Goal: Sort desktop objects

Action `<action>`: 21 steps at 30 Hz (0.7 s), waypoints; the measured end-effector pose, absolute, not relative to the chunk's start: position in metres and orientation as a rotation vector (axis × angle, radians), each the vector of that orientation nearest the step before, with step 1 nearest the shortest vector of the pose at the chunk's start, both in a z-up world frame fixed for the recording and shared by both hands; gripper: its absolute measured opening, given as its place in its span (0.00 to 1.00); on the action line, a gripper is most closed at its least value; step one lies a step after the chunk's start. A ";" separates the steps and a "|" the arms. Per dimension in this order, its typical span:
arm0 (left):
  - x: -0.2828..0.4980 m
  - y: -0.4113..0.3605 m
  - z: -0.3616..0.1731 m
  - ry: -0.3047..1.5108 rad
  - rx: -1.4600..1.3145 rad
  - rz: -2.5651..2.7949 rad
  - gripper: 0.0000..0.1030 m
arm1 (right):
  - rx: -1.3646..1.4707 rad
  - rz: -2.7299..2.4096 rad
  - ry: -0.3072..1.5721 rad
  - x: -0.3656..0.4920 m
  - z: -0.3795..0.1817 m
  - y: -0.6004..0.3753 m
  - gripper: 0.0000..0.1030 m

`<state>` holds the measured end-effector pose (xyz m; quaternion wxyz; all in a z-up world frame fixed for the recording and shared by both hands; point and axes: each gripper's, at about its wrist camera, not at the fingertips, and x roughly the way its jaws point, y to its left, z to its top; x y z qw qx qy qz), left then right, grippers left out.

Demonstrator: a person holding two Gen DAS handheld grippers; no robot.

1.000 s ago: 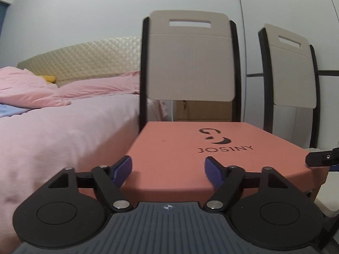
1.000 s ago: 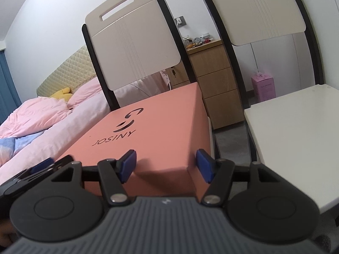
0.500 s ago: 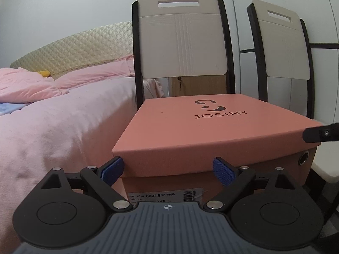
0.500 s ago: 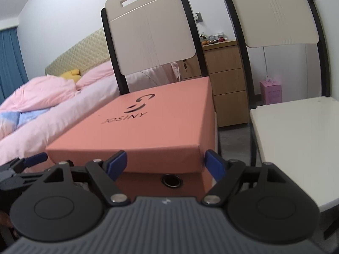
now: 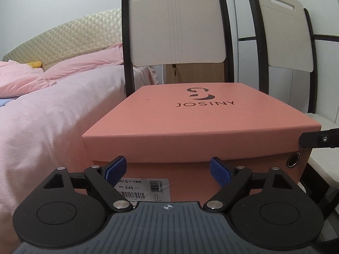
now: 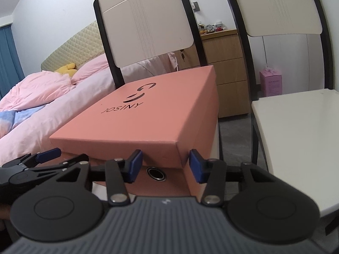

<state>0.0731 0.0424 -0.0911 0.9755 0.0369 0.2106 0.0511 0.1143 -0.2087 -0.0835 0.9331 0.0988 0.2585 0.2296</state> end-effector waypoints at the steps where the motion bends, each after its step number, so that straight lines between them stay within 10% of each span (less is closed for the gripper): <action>1: 0.075 0.041 -0.092 0.426 0.077 0.109 0.86 | 0.194 0.465 0.527 0.117 -0.083 -0.208 0.47; 21: 0.019 0.032 -0.058 0.290 0.023 0.089 0.92 | 0.186 0.462 0.332 0.076 -0.065 -0.210 0.48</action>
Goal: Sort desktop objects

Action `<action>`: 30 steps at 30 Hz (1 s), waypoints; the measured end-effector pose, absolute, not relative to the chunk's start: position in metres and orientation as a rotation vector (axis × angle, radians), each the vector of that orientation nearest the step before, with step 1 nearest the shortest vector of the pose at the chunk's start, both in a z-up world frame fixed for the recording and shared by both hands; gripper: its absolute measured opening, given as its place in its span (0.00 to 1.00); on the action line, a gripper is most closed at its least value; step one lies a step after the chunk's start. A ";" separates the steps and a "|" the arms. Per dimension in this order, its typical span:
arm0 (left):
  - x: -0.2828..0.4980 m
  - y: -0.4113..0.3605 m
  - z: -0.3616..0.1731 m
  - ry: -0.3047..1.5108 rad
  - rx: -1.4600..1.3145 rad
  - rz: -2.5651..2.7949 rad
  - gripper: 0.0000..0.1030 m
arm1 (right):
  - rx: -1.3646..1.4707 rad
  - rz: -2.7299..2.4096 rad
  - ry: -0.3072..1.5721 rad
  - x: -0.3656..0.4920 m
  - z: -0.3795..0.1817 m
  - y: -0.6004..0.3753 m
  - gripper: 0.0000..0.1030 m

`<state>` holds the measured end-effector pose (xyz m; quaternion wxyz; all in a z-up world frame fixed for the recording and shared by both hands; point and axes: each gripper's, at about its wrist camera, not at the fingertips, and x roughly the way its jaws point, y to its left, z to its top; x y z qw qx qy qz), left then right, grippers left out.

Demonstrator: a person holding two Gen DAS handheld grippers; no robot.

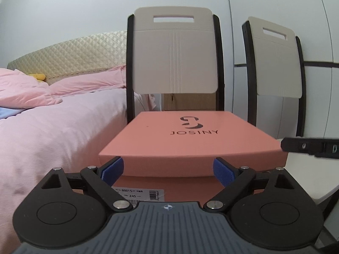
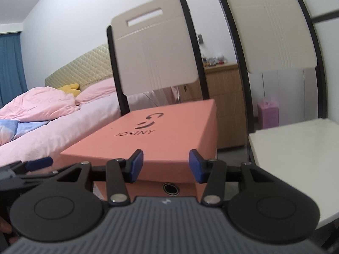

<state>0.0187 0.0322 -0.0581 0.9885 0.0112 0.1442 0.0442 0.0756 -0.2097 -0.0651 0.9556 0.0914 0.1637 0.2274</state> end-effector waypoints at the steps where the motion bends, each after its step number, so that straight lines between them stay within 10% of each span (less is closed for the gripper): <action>1: 0.012 0.031 -0.055 0.285 0.018 0.088 0.93 | 0.182 0.466 0.323 0.071 -0.064 -0.210 0.48; 30: -0.036 0.060 -0.046 0.124 0.005 0.254 1.00 | 0.179 0.479 0.216 0.015 -0.065 -0.208 0.84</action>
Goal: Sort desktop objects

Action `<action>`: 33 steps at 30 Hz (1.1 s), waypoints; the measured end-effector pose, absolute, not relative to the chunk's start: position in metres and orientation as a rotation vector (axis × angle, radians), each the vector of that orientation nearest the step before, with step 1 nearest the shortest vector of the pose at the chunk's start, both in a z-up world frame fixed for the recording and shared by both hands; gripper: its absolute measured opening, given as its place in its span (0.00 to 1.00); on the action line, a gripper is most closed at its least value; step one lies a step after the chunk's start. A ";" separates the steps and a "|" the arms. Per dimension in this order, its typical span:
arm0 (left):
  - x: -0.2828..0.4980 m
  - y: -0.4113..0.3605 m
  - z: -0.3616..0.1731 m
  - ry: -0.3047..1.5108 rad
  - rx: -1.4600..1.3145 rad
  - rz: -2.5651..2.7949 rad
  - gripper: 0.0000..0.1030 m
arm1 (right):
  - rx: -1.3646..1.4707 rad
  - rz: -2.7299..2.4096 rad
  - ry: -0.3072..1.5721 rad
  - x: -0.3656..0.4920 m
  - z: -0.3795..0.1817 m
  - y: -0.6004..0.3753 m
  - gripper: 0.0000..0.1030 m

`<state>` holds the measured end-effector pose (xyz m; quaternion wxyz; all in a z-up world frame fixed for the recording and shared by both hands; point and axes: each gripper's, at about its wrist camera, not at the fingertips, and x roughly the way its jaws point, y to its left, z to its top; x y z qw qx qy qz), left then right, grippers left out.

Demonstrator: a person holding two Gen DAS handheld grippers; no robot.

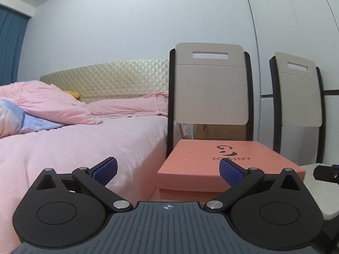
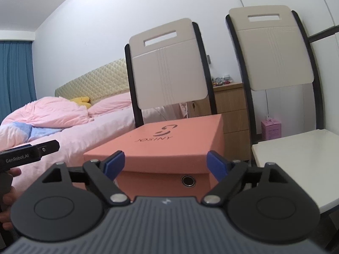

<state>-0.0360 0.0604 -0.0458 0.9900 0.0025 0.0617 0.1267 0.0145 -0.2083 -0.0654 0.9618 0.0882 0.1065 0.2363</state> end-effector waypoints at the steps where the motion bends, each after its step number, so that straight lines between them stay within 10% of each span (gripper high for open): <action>1: -0.036 0.060 -0.047 0.123 0.013 0.264 1.00 | 0.174 0.477 0.220 0.016 -0.066 -0.206 0.86; 8: -0.037 0.057 -0.051 0.139 0.038 0.253 1.00 | 0.146 0.472 0.217 0.018 -0.070 -0.192 1.00; 33: -0.029 0.055 -0.064 0.189 0.043 0.275 1.00 | 0.131 0.405 0.244 0.015 -0.074 -0.199 1.00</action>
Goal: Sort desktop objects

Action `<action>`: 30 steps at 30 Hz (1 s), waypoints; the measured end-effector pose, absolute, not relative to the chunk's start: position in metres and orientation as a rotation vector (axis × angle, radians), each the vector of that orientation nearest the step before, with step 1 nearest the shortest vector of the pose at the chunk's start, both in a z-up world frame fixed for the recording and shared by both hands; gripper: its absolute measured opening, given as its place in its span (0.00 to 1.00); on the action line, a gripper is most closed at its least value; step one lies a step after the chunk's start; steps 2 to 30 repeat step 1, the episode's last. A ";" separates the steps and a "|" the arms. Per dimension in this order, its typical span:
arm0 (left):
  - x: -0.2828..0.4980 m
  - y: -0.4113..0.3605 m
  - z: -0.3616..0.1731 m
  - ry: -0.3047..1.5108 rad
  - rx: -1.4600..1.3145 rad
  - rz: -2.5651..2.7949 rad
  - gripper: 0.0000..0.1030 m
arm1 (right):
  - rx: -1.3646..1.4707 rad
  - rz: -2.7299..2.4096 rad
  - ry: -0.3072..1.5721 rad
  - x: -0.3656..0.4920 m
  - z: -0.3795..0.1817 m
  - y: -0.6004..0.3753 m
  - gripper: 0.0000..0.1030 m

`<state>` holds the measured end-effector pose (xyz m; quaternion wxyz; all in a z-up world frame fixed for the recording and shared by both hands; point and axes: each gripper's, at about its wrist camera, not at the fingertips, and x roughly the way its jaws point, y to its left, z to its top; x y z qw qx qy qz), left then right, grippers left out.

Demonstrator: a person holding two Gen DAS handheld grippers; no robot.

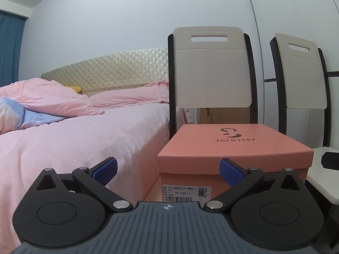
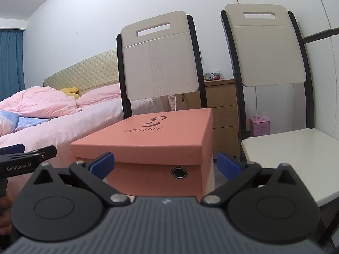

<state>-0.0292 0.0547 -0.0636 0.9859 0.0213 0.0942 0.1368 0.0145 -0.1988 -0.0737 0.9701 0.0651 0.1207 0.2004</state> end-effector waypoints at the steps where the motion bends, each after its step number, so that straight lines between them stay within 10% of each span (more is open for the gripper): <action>1: -0.029 0.055 -0.064 0.190 0.041 0.273 1.00 | 0.130 0.404 0.244 0.014 -0.074 -0.199 1.00; 30: -0.029 0.055 -0.064 0.190 0.041 0.273 1.00 | 0.130 0.404 0.244 0.014 -0.074 -0.199 1.00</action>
